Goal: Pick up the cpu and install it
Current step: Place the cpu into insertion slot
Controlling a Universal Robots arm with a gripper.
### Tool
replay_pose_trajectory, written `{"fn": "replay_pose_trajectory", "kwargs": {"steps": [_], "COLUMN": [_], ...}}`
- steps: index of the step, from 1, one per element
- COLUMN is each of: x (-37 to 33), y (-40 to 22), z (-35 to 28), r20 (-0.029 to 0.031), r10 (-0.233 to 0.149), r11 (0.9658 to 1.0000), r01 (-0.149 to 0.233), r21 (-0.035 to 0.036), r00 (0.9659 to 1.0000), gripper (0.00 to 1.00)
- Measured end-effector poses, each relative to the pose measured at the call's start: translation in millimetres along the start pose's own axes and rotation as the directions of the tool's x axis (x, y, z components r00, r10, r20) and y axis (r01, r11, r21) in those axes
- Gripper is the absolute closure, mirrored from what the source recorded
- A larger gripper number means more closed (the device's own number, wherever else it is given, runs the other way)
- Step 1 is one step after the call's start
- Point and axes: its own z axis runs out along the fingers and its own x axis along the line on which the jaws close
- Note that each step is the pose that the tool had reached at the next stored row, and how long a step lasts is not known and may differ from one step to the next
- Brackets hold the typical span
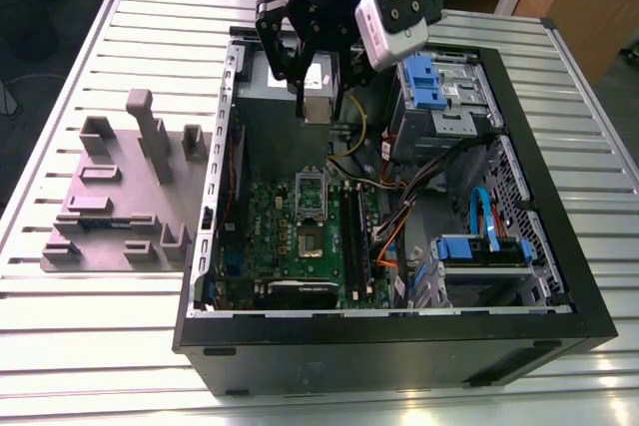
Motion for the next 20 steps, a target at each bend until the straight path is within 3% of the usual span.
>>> {"fn": "replay_pose_trajectory", "kwargs": {"steps": [9,20], "x": [-0.3,-0.5], "y": [-1.7,-2.5], "z": [8.8,9.1], "r20": [0.0006,0.0005], "r10": [0.0,0.0], "r11": [1.0,1.0], "r01": [0.0,0.0], "r21": [0.0002,0.0002], "r00": [1.0,1.0], "gripper": [0.53,0.53]}}
